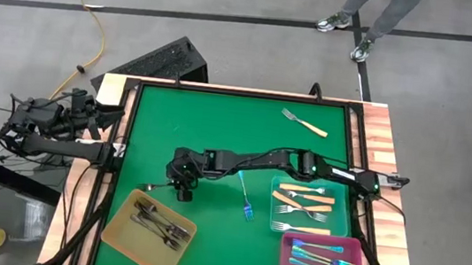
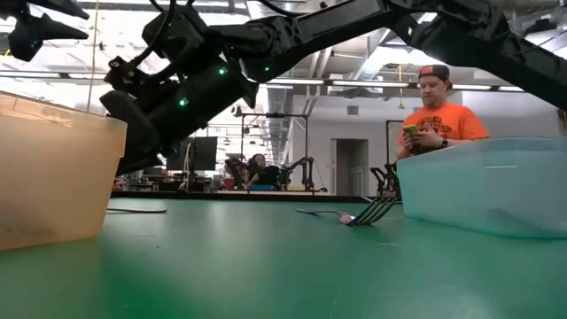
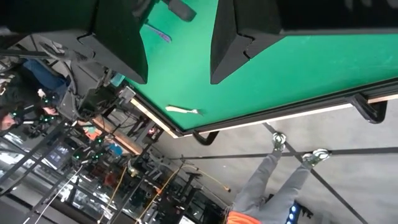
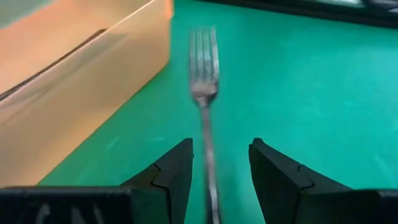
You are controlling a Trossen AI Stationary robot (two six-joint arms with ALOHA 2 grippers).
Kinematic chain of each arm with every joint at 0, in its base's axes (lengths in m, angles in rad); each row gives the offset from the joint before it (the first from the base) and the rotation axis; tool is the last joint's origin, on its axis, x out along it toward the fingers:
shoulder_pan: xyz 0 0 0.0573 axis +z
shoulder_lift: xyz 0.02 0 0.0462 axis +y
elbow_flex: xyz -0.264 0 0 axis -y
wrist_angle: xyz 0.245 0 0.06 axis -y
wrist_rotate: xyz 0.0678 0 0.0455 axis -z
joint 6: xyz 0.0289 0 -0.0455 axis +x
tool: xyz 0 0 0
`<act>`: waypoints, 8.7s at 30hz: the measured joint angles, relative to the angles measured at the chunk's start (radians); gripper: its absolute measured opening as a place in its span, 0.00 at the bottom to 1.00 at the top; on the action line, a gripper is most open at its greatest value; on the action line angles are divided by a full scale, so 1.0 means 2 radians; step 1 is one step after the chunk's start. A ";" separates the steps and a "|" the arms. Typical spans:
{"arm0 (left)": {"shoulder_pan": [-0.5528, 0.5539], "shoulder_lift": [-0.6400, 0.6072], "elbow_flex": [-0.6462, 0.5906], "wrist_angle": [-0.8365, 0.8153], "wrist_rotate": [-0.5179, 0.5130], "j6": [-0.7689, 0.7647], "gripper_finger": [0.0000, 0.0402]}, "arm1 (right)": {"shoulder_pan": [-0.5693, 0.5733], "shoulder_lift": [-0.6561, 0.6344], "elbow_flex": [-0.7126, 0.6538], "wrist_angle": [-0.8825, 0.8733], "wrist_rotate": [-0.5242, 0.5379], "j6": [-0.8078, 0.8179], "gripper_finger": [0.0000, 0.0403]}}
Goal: Sort silverware by color (type)
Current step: Put the black fork into the orange bin
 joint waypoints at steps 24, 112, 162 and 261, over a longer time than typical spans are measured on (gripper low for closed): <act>0.000 0.000 0.000 -0.007 -0.009 0.010 0.39 | 0.000 -0.001 0.001 -0.001 0.003 -0.018 0.44; 0.000 0.000 0.000 -0.020 -0.009 0.008 0.39 | 0.009 0.004 0.034 -0.076 0.079 0.151 0.16; 0.000 0.000 0.000 -0.026 -0.017 0.012 0.39 | 0.007 0.029 0.025 -0.104 0.145 0.204 0.18; 0.000 0.000 0.000 -0.059 -0.091 -0.080 0.39 | 0.162 0.017 0.024 0.078 0.196 0.272 0.09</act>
